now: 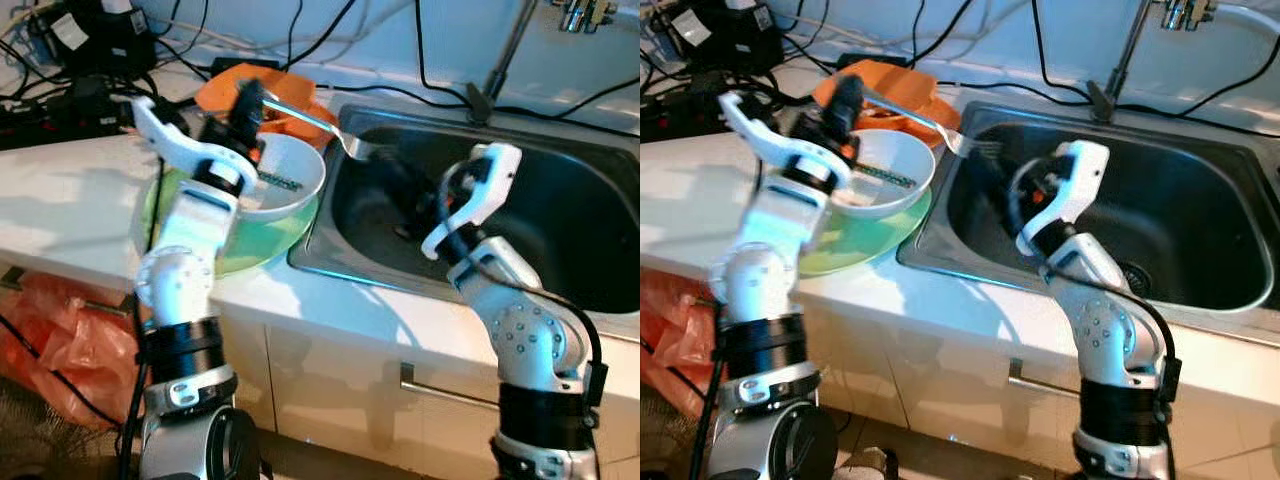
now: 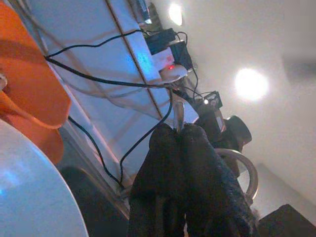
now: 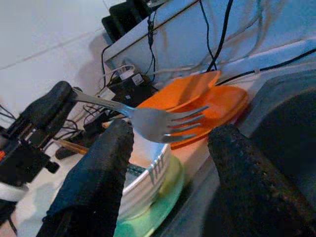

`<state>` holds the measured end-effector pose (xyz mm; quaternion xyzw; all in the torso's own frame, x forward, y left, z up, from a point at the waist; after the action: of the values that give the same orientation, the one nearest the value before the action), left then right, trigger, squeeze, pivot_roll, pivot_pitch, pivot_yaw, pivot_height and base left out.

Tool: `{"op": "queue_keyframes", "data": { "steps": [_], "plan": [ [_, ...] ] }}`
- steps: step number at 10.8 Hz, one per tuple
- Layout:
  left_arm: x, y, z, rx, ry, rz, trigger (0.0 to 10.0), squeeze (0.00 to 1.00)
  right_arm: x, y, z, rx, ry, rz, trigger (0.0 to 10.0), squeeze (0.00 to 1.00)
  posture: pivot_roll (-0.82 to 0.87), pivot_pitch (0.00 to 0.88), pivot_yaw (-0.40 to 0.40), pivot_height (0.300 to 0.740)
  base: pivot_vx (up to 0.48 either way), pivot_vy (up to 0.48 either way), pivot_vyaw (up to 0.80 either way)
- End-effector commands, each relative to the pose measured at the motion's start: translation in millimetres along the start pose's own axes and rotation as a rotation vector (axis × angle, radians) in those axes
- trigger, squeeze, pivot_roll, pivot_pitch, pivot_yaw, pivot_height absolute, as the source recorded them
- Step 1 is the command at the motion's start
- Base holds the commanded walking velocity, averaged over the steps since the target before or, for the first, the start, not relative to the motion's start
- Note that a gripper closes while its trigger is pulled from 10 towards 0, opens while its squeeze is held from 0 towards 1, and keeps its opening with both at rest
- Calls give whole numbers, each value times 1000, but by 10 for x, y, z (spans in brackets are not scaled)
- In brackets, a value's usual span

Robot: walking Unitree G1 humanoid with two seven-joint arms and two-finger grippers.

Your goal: Kitchen organization

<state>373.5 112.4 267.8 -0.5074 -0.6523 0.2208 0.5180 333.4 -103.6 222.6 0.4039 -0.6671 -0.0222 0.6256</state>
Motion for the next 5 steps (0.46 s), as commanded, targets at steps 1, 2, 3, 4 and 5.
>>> {"op": "queue_keyframes", "data": {
  "steps": [1, 2, 3, 4, 5],
  "plan": [
    [-249, -291, -129, -96, 32, 60, 0, 0, 33, 0, -8, -8, -2, -14, 10000, 0, 41, 51, 8, 740, 0, 0, 0],
    [-314, -298, -142, -103, 43, 71, 0, 0, 35, 2, -4, -12, 0, -20, 10000, 0, 30, 52, 10, 740, 0, 0, 0],
    [-398, -316, -153, -113, 53, 83, 0, 0, 41, 6, 5, -24, -3, -38, 10000, 0, 23, 55, 9, 740, 0, 0, 0],
    [-415, -325, -158, -118, 53, 83, 0, 0, 47, 6, 8, -28, -4, -46, 10000, 0, 19, 57, 9, 740, 0, 0, 0],
    [-472, -339, -162, -120, 58, 101, 0, 0, 68, 16, -1, -32, -27, -99, 6941, 0, 16, 57, 5, 740, 0, 0, 0]
  ]
}}
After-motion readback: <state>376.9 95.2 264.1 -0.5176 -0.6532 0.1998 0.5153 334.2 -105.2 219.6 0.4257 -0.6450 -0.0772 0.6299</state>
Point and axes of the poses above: a point about 5 cm out from each wrist's last joint towards the gripper, its own z axis pointing back from the gripper into the wrist, its own x axis along the axis of the wrist's last joint, y = z × x, the point moved 3 cm from there along -z, pointing out of the wrist towards the gripper, and after that the axes turned 3 degrees about -z, right-handed, at the moved point
